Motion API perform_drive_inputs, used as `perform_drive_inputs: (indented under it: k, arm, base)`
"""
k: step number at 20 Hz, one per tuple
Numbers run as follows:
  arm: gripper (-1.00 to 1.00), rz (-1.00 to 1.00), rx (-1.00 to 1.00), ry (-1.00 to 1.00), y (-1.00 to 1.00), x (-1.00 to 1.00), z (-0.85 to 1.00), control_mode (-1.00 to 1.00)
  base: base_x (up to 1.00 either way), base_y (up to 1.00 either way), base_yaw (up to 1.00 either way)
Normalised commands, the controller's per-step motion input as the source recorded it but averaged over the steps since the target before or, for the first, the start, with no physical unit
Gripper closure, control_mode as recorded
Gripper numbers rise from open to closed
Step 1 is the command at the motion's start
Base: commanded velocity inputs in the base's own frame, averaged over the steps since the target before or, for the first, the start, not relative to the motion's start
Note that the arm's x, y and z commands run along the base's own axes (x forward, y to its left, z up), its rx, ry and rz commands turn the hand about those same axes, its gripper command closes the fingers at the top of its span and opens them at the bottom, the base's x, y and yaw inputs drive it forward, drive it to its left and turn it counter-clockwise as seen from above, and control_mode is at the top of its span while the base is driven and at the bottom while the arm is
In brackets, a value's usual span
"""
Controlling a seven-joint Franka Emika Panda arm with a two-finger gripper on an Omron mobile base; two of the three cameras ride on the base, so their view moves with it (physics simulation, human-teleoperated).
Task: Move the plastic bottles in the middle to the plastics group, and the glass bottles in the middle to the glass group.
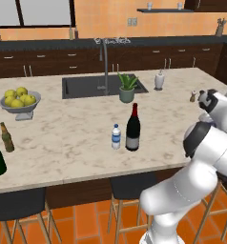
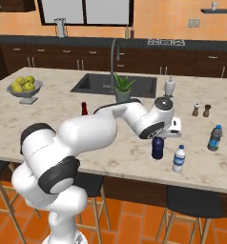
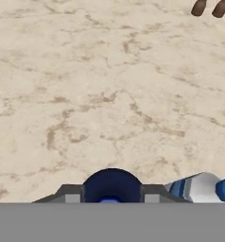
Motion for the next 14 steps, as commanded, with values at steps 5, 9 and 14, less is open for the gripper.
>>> perform_drive_inputs:
  k: [5, 9, 14]
  arm:
    - [1.0, 0.0, 0.0, 0.0, -0.32, 0.47, 0.0, -1.0]
    - [1.0, 0.0, 0.0, 0.0, -0.33, 0.46, 0.0, -1.0]
    - [1.0, 0.0, 0.0, 0.0, -0.36, 0.34, 0.0, -1.0]
  base:
    - [0.0, 0.0, 0.0]
    - [0.0, 0.0, 0.0]
    - [0.0, 0.0, 0.0]
